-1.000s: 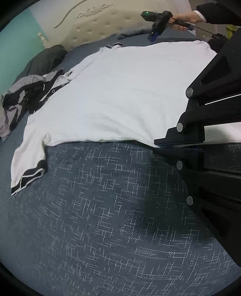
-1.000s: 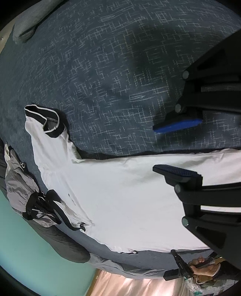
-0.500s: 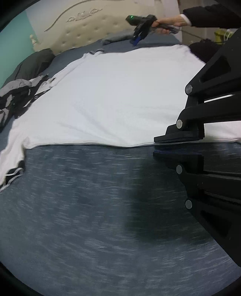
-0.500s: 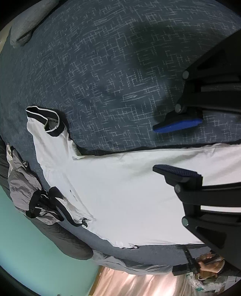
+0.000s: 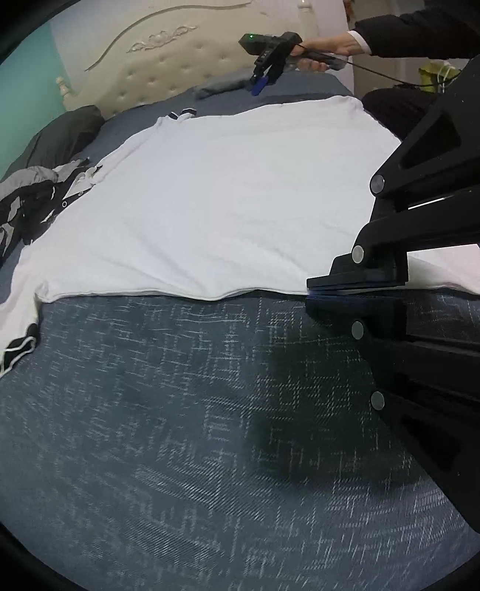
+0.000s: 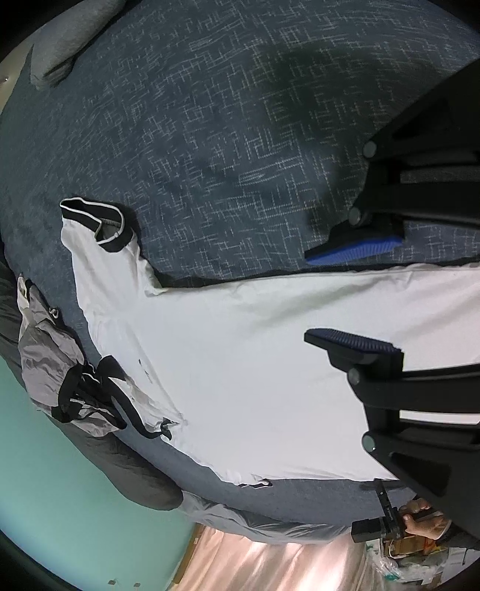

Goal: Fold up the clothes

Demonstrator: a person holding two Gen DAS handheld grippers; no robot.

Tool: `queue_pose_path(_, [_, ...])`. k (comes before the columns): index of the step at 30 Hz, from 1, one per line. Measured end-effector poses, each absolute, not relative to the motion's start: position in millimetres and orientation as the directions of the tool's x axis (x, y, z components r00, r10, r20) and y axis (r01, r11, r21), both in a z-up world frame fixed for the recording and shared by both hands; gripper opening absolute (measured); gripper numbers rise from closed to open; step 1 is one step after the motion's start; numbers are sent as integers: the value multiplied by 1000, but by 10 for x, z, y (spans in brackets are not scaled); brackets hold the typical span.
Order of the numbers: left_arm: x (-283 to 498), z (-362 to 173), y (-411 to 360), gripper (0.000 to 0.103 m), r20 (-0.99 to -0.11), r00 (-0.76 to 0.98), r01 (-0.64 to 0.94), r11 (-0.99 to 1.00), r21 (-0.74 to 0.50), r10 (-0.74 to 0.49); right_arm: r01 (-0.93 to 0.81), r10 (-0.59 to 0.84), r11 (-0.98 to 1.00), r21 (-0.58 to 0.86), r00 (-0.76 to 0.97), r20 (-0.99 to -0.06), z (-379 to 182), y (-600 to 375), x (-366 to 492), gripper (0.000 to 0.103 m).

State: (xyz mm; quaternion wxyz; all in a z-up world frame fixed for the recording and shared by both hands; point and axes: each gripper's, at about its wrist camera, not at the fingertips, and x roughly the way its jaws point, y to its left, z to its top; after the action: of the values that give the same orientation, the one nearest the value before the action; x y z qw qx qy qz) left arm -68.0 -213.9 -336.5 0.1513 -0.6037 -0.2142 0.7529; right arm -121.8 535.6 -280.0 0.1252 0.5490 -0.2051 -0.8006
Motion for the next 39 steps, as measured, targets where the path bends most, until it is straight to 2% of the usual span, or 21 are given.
queue_pose_path(10, [-643, -3367, -2110, 5, -879, -166, 31, -889, -458, 447, -34, -436, -876, 480, -368, -821, -2788, 5385, -1158, 36])
queue_pose_path(13, [-593, -3353, -2140, 24, -873, -157, 33, -881, -472, 462, -31, -437, -876, 482, -374, -818, -2758, 5401, -1145, 36])
queue_pose_path(15, [-541, -3360, -2146, 27, -873, -142, 25, -880, -474, 466, -34, -438, -874, 485, -377, -816, -2747, 5411, -1139, 36])
queue_pose_path(21, [-451, -3384, -2147, 25, -881, -99, -11, -886, -464, 463, -38, -441, -872, 489, -375, -816, -2768, 5412, -1120, 36])
queue_pose_path(22, [-463, -3393, -2144, 20, -882, -94, -15, -887, -462, 462, -40, -442, -870, 491, -374, -815, -2774, 5413, -1121, 36])
queue_pose_path(23, [-468, -3402, -2148, 2, -881, -91, -16, -886, -464, 464, -41, -444, -869, 493, -374, -814, -2781, 5413, -1121, 36])
queue_pose_path(32, [-406, -3379, -2309, 2, -876, -115, 3, -881, -473, 469, -35, -452, -866, 499, -372, -811, -2769, 5359, -1116, 36])
queue_pose_path(39, [-489, -3361, -2133, 3, -885, -94, -7, -889, -458, 457, -35, -452, -866, 500, -376, -809, -2737, 5382, -1101, 36])
